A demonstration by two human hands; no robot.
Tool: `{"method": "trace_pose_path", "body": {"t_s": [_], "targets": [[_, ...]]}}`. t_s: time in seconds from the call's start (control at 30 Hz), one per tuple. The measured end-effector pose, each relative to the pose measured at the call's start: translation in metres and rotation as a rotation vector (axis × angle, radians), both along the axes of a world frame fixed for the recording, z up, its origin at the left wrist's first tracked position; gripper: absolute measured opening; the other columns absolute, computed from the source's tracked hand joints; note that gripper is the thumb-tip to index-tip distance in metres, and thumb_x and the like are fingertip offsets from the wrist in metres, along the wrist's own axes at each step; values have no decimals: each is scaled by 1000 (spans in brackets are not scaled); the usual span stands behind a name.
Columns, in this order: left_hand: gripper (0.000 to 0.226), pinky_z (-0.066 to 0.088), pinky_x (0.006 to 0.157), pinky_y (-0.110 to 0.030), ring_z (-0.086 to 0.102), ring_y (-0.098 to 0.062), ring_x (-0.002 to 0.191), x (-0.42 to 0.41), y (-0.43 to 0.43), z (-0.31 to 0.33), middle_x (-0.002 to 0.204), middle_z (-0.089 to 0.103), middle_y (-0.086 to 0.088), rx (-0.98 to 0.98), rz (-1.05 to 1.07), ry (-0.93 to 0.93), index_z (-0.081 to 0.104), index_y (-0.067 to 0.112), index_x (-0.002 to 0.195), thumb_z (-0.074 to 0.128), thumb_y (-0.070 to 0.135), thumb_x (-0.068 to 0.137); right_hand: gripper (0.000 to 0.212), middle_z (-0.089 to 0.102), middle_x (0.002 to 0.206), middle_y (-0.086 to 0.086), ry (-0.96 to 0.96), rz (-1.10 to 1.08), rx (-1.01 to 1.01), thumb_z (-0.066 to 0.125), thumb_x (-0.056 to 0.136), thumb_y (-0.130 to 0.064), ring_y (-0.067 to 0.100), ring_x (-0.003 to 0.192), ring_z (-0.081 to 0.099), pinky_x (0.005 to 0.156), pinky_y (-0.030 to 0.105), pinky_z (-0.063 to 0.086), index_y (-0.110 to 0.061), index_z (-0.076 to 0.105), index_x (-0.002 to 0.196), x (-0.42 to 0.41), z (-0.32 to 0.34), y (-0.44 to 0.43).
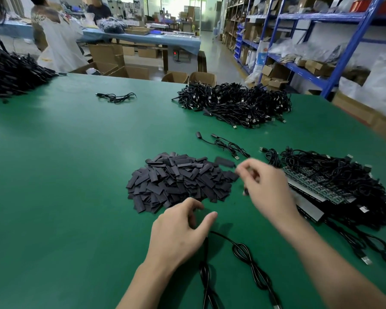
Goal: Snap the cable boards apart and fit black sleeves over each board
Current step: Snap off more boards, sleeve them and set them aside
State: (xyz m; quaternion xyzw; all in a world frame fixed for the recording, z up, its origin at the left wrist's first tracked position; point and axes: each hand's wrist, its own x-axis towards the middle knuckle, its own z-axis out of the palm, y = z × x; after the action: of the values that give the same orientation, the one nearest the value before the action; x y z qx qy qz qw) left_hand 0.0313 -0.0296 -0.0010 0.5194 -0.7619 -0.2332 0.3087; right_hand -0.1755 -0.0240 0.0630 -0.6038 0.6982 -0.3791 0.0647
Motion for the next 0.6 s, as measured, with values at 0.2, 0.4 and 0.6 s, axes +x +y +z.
{"method": "trace_pose_path", "body": {"t_s": [0.2,0.4,0.6], "targets": [[41,47,68,-23,58,2,73,5,4,4,73,64,20,54,-140,-122,60,43,99,50,77,79,31,65,116,11,199,24,212,51,108,-31,26,88,65,76,38,53,-18,62,134,-20,55,-108],[21,50,84,-25,59,3,94,12,-4,5,98,63,25,127,-257,10,66,38,108,58,47,90,35,57,140,0,149,110,136,49,107,-38,13,117,58,94,27,43,-22,61,136,-7,40,-80],[16,52,77,-24,63,-9,76,10,-9,7,81,68,8,448,-377,471,68,16,95,81,21,88,31,74,83,-13,-252,278,302,49,97,-55,-2,75,67,72,25,53,-33,70,89,10,-30,27]]}}
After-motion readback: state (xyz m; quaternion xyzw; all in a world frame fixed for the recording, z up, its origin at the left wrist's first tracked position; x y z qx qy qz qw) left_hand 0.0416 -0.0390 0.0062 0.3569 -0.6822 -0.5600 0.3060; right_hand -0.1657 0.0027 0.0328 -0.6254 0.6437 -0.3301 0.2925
